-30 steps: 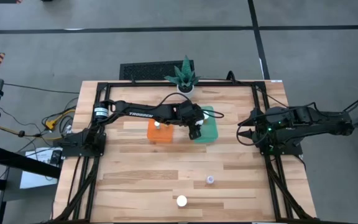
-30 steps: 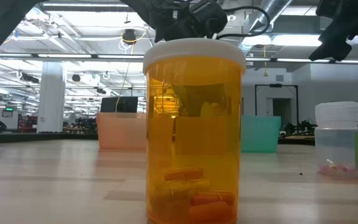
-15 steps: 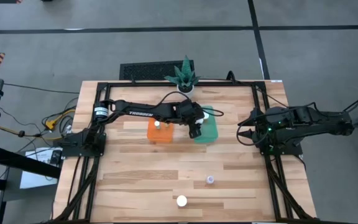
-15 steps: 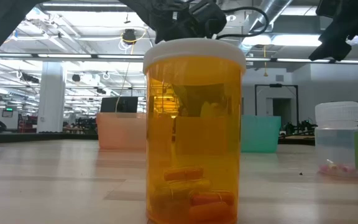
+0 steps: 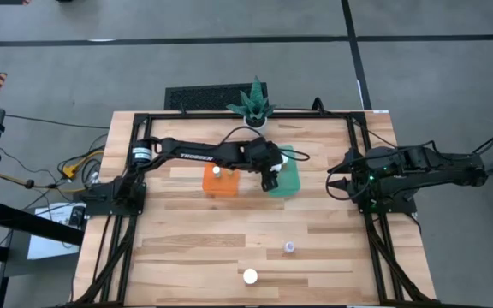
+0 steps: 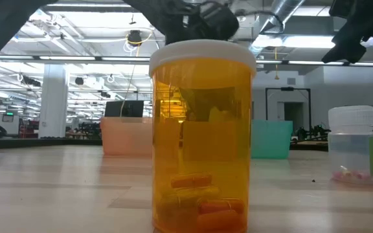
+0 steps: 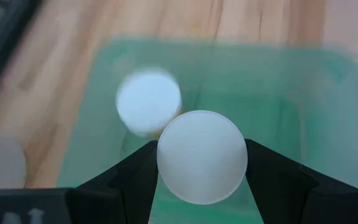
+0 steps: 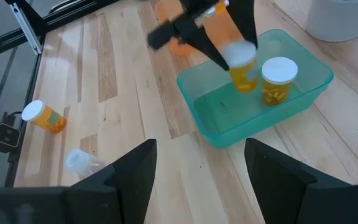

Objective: Pick and place medicine bottles into bin by pill shape (circle, oval)
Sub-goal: Put the top orange pill bottle into the green bin, then put the transparent pill bottle into the green bin

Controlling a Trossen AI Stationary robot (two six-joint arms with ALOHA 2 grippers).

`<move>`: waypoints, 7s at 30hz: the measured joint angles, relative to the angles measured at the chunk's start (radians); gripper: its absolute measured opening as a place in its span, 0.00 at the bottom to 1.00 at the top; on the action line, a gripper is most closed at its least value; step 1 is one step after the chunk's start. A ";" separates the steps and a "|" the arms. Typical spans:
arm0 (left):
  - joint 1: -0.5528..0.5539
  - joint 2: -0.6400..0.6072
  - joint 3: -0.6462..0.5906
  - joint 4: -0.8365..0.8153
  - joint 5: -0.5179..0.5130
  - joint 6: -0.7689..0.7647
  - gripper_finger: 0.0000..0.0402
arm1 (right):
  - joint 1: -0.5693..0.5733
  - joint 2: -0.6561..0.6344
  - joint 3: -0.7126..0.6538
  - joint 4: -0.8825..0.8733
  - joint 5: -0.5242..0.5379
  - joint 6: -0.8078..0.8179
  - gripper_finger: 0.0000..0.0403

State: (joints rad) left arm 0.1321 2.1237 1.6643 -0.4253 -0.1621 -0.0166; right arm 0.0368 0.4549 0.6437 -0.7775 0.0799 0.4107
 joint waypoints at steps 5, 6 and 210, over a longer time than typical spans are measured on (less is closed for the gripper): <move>-0.002 0.116 0.168 -0.171 -0.009 -0.008 0.53 | 0.000 -0.003 0.000 0.003 0.000 0.000 0.63; -0.002 0.134 0.198 -0.181 -0.011 -0.014 0.53 | 0.000 -0.005 0.000 0.004 0.000 0.000 0.63; -0.042 0.384 0.671 -0.417 -0.059 -0.034 0.34 | 0.001 -0.005 0.000 -0.031 -0.002 -0.025 0.63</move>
State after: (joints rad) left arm 0.0902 2.5072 2.3356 -0.8420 -0.2208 -0.0504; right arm 0.0376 0.4501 0.6437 -0.8084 0.0784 0.3857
